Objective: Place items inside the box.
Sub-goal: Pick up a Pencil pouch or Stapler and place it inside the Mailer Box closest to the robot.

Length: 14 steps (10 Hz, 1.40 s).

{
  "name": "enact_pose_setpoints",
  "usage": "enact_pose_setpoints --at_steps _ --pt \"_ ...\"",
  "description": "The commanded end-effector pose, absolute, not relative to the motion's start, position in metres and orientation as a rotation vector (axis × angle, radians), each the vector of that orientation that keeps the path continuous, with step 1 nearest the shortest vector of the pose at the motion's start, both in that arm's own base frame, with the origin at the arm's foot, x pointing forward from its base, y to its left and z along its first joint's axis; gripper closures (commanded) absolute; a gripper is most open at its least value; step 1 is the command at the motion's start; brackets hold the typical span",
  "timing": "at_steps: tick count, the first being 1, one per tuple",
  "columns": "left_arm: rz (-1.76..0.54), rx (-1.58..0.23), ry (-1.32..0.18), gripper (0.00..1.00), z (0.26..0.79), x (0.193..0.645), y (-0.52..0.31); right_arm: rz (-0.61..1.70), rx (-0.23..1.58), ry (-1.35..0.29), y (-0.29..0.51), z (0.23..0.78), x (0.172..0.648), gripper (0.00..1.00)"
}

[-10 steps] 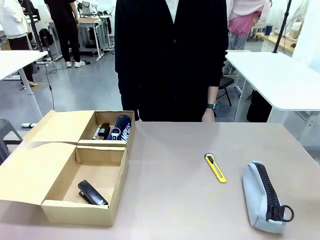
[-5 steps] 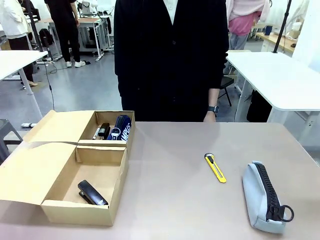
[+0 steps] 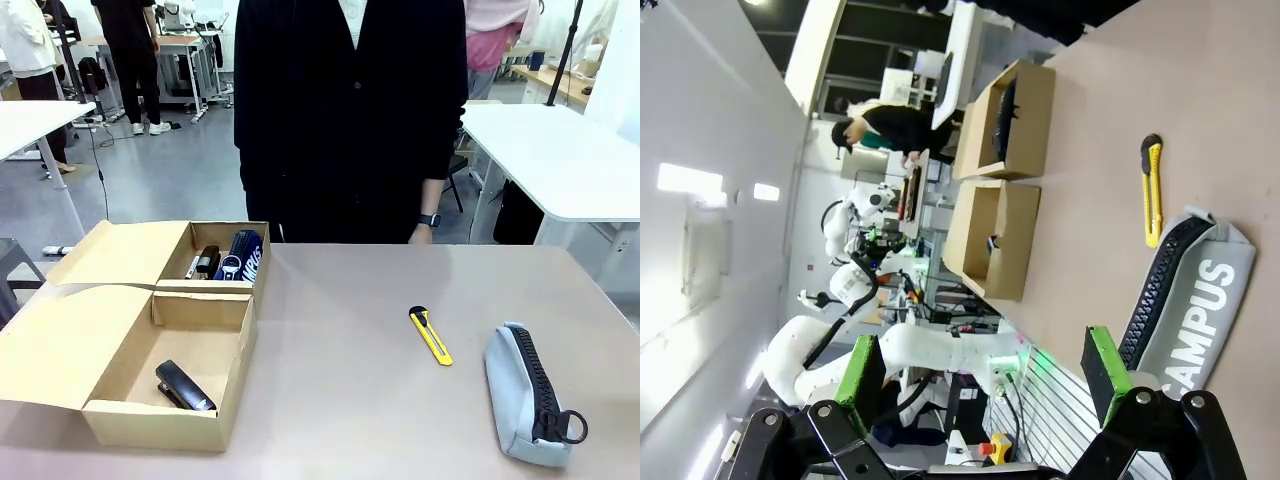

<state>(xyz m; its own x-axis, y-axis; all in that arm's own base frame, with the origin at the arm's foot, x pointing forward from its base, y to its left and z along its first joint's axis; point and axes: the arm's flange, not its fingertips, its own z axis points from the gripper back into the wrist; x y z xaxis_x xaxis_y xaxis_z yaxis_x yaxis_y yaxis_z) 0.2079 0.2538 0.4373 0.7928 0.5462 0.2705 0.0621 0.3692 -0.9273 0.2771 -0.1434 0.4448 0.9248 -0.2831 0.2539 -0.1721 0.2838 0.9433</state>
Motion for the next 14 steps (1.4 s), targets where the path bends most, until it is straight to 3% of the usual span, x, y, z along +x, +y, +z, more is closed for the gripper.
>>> enact_pose_setpoints --at_steps 1,3,5,7,9,11,12,14 --pt "0.322 -1.178 -0.634 0.0 0.439 0.209 0.253 -0.257 1.015 -0.251 -0.124 0.448 0.289 0.0" --pt "0.322 -1.178 -0.634 0.0 0.439 0.209 0.253 -0.186 0.729 -0.185 -0.078 0.479 0.312 0.0" --pt "0.322 -1.178 -0.634 0.0 0.439 0.209 0.253 -0.262 0.421 -0.031 -0.043 0.486 0.331 0.0" --pt "0.322 -1.178 -0.634 0.0 0.439 0.209 0.253 -0.208 0.26 0.031 -0.002 0.485 0.34 0.0" --pt "0.322 -1.178 -0.634 0.0 0.439 0.209 0.253 -0.21 0.435 0.077 -0.018 0.483 0.341 0.0" --pt "0.322 -1.178 -0.634 0.0 0.439 0.209 0.253 -0.221 0.964 -0.197 -0.113 0.505 0.284 0.0" --pt "0.322 -1.178 -0.634 0.0 0.439 0.209 0.253 -0.106 1.115 -0.227 -0.138 0.504 0.259 0.0" --pt "0.322 -1.178 -0.634 0.0 0.439 0.209 0.253 -0.133 1.119 -0.214 -0.148 0.49 0.24 0.0"
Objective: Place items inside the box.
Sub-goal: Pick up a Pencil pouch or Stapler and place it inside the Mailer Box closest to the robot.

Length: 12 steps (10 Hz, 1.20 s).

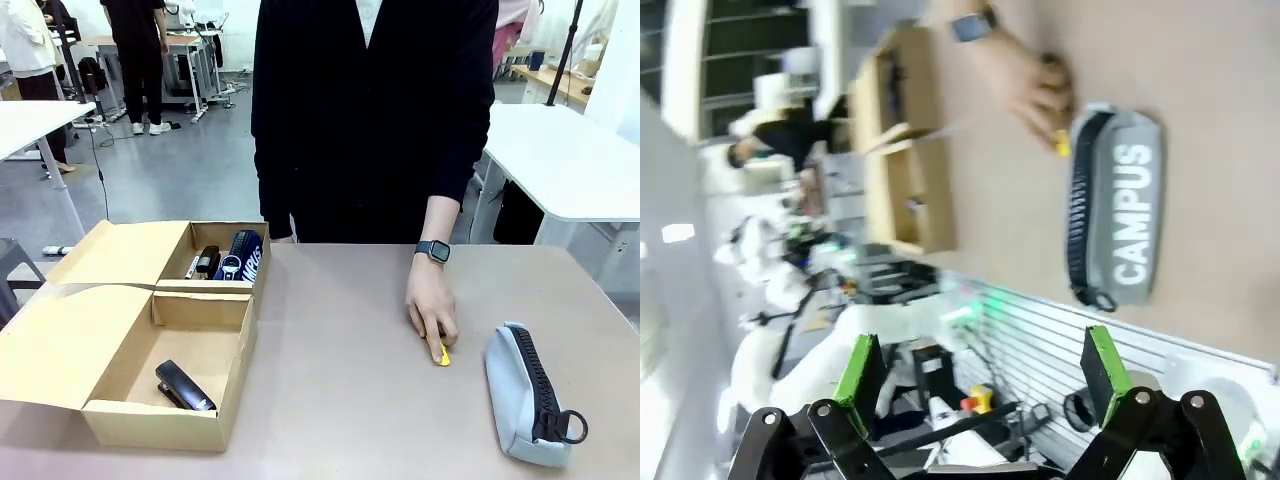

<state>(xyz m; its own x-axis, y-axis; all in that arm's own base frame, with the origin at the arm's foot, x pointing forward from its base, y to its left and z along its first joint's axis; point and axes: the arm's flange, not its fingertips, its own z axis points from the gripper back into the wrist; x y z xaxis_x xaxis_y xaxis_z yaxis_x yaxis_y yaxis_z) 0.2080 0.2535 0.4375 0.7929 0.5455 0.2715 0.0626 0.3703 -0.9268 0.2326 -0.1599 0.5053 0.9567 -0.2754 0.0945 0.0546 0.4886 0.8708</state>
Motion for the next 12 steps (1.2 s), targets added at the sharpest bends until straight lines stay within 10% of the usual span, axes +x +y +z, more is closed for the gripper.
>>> enact_pose_setpoints --at_steps 1,7,12 --pt "0.322 -1.178 -0.634 0.0 0.439 0.209 0.253 -0.118 1.118 -0.211 -0.144 0.484 0.243 0.0" --pt "0.322 -1.178 -0.634 0.0 0.439 0.209 0.253 0.026 0.893 -0.113 -0.085 0.509 0.271 0.0" --pt "0.322 -1.178 -0.634 0.0 0.439 0.209 0.253 0.031 0.351 0.316 0.042 0.485 0.334 0.0"
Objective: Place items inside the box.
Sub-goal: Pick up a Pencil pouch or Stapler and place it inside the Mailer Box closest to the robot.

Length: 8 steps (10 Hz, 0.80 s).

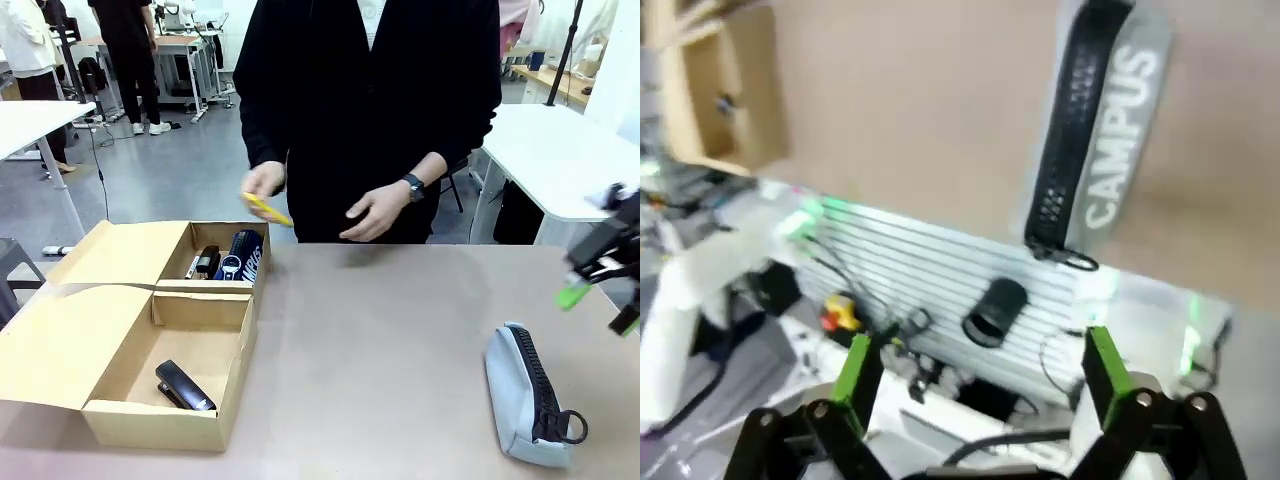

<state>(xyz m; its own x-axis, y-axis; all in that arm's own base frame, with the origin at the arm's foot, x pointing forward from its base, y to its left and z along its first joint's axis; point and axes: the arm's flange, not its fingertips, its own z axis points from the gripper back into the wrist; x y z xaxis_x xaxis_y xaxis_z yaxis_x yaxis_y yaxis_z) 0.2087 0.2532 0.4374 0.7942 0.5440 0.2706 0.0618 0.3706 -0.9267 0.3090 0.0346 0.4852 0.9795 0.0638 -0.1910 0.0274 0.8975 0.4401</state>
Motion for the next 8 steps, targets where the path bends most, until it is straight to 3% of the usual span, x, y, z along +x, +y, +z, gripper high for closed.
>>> enact_pose_setpoints --at_steps 1,3,8 --pt "0.322 -1.178 -0.634 0.0 0.439 0.209 0.253 -0.003 0.262 0.353 0.06 0.471 0.346 0.0" --pt "0.322 -1.178 -0.634 0.0 0.439 0.209 0.253 -0.099 0.111 0.393 0.084 0.44 0.362 0.0" --pt "0.322 -1.178 -0.634 0.0 0.439 0.209 0.253 -0.22 0.022 0.384 0.093 0.338 0.371 0.0"
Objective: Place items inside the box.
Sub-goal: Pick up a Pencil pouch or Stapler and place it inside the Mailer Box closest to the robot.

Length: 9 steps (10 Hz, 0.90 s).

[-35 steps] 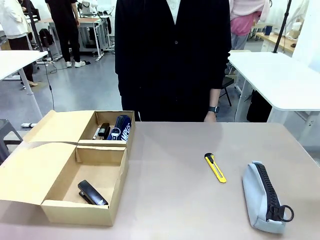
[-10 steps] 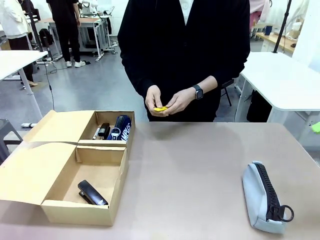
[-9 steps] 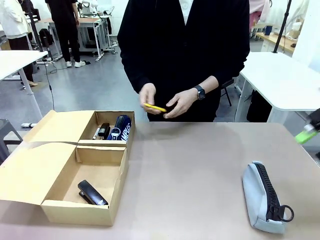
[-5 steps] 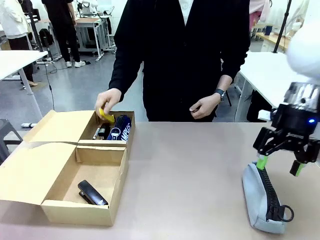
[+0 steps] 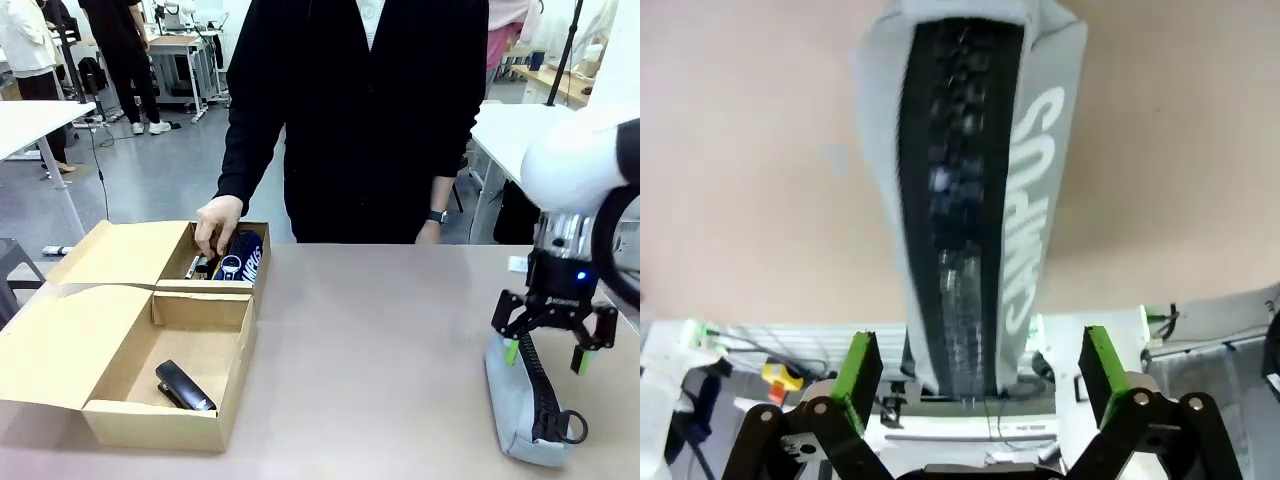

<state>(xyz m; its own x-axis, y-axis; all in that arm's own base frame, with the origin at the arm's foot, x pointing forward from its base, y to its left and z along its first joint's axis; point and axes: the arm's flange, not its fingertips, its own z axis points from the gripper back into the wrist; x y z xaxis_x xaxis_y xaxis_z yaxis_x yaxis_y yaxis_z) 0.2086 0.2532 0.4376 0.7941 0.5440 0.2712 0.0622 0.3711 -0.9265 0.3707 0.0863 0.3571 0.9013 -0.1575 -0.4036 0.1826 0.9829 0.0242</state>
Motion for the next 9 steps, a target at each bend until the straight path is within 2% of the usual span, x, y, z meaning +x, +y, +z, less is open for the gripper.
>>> enact_pose_setpoints --at_steps 1,4,8,9 --pt "0.322 -1.178 -0.634 0.0 0.439 0.209 0.253 -0.246 0.008 0.368 0.093 0.322 0.367 0.0" --pt "0.322 -1.178 -0.634 0.0 0.439 0.209 0.253 -0.285 0.05 0.292 0.093 0.305 0.353 0.0" --pt "0.322 -1.178 -0.634 0.0 0.439 0.209 0.253 -0.282 0.04 0.259 0.093 0.311 0.355 0.0" --pt "0.322 -1.178 -0.634 0.0 0.439 0.209 0.253 -0.274 0.033 0.256 0.094 0.311 0.355 0.47"
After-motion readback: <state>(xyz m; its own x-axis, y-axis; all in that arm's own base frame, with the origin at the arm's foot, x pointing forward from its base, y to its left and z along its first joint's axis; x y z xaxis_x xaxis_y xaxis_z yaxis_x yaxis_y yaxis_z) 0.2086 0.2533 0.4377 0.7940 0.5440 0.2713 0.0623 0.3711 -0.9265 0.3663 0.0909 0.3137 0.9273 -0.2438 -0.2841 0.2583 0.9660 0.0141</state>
